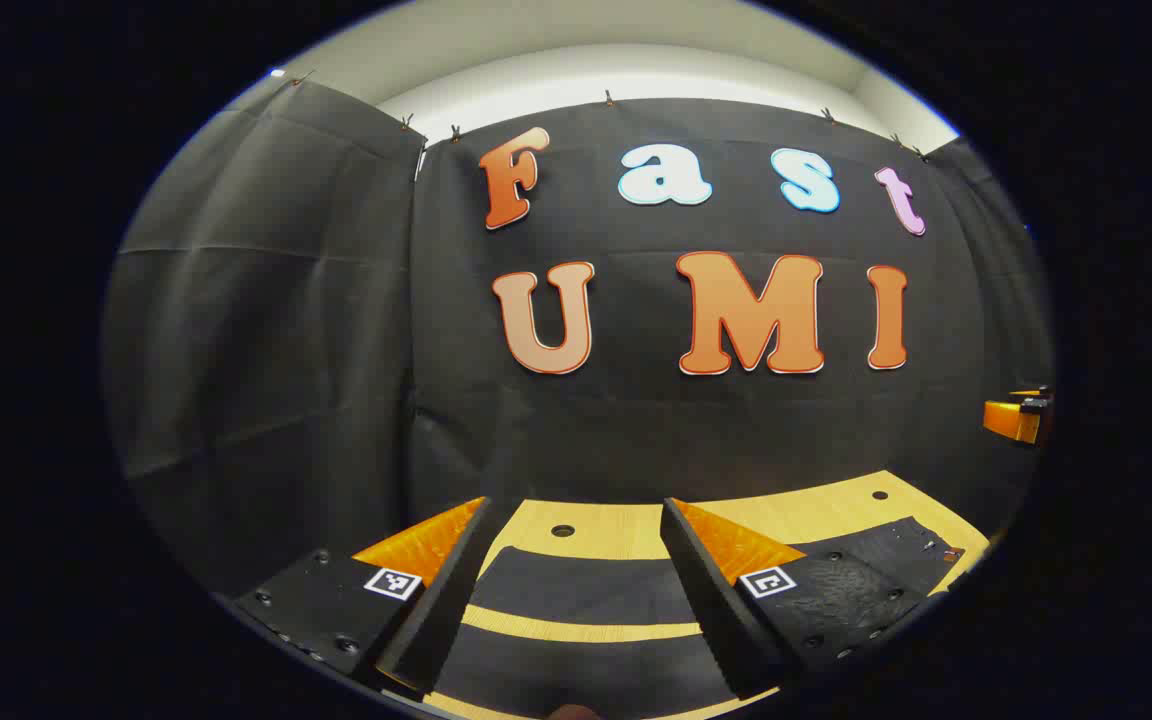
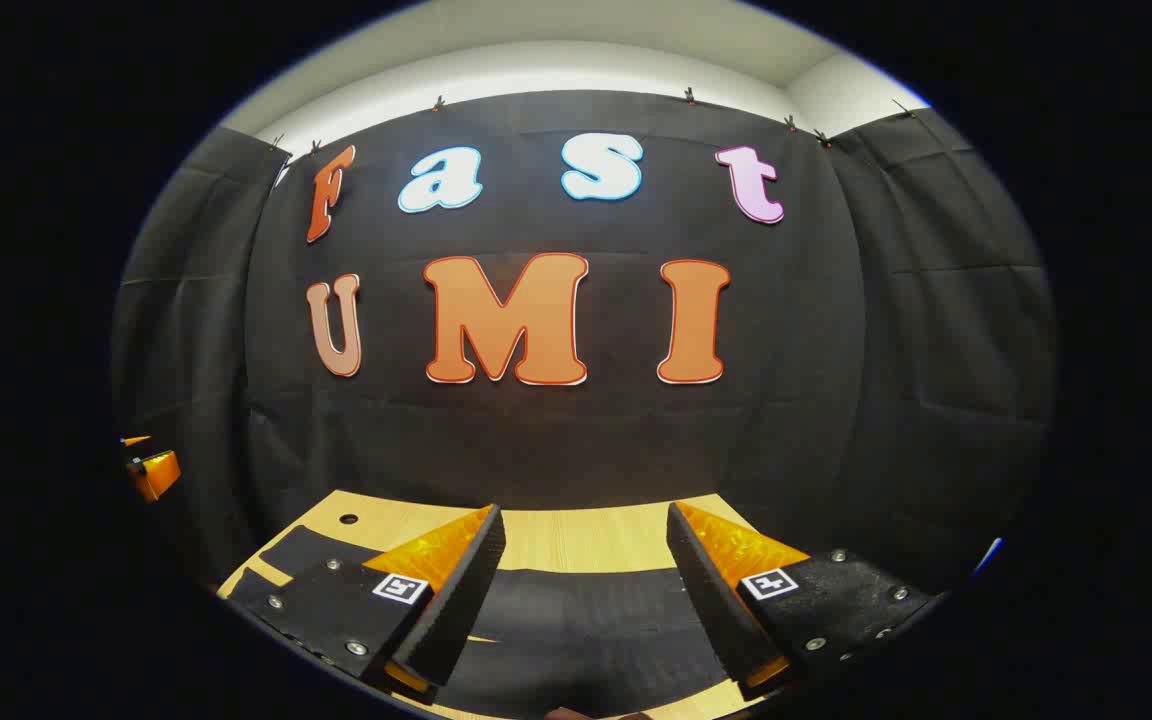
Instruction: Grasp the waist and the cuffs of the jeans and fold them to make the two legs overlap; first hold the waist and fold one-third of the jeans toward the cuffs, then hold the cuffs and fold the remaining one-third in the same direction to finish folding.
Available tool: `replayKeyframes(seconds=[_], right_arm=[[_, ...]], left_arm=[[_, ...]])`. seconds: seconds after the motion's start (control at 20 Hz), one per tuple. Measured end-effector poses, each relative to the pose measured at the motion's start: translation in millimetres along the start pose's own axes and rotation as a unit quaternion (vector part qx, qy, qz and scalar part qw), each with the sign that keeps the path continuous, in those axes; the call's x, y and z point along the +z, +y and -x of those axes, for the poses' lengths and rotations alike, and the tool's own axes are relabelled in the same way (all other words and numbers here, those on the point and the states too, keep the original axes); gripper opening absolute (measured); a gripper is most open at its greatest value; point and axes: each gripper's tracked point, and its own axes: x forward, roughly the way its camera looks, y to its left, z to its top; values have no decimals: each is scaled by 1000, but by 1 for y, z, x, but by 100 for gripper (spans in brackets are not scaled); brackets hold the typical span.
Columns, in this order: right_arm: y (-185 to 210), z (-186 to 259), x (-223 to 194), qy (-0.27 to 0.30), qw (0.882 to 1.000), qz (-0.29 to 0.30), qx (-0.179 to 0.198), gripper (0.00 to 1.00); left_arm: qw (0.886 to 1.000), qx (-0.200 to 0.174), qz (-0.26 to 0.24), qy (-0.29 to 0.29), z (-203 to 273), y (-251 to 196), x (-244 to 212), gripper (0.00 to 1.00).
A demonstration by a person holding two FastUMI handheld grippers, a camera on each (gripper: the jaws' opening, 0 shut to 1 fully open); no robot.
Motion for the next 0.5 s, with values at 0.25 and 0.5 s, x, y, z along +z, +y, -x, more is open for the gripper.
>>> replayKeyframes(seconds=[0.25, 0.5], right_arm=[[1, 5, 31, -62, 998, 12, -25, 98], [12, 21, 23, -67, 997, 4, -41, 94]], left_arm=[[999, -13, -25, -43, 5, -1, 13, 99], [997, -22, -32, -74, 13, -6, 20, 100]])
